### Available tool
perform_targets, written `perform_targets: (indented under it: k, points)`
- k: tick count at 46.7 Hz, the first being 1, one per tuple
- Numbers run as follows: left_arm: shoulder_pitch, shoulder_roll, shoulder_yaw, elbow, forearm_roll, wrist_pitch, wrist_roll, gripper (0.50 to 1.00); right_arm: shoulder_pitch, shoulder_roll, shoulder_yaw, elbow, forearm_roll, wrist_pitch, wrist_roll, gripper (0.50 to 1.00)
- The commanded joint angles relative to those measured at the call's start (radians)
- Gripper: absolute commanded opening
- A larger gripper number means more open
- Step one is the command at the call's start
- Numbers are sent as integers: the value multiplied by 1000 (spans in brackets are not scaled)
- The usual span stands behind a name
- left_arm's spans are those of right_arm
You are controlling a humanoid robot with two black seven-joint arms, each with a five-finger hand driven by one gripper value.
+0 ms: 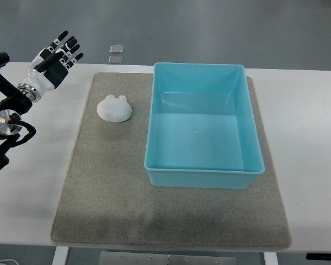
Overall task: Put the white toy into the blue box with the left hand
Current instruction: 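Swing the left hand over the white bunny toy, fingers open, then close the left hand fingers around the white bunny toy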
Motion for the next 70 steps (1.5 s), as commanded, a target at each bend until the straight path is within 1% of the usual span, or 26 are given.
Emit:
perform_targets:
  k: [1,4,10,16,27,31,37,42,50,57,70]
  points:
    - [-10,30,19,-11,40,-5,0,994,0,0,0,0,0,0,0,936]
    - [-11,66,39,-37,104,-16,0,994,0,0,0,0,0,0,0,936]
    - [-10,136,41,-123,253,-21,0,994,1,0,0,0,0,0,0,936]
    - [-11,173,41,-193,362,-21,0,994,1,0,0,0,0,0,0,936]
    - [-43,204,88,-210,403,-16,0,996,0,0,0,0,0,0,0,936]
    - [-65,222,114,-229,477,-21,0,996,0,0,0,0,0,0,0,936]
    - [-69,261,147,-298,641,-21,0,996,0,0,0,0,0,0,0,936]
    - [-71,267,145,-316,739,-19,-5,996,0,0,0,0,0,0,0,936]
    - [-72,267,148,-316,799,-5,-8,996,1,0,0,0,0,0,0,936]
    - [-85,267,148,-325,937,-7,-8,996,0,0,0,0,0,1,0,936]
    - [-85,268,148,-456,1166,-1,-9,986,0,0,0,0,0,0,0,936]
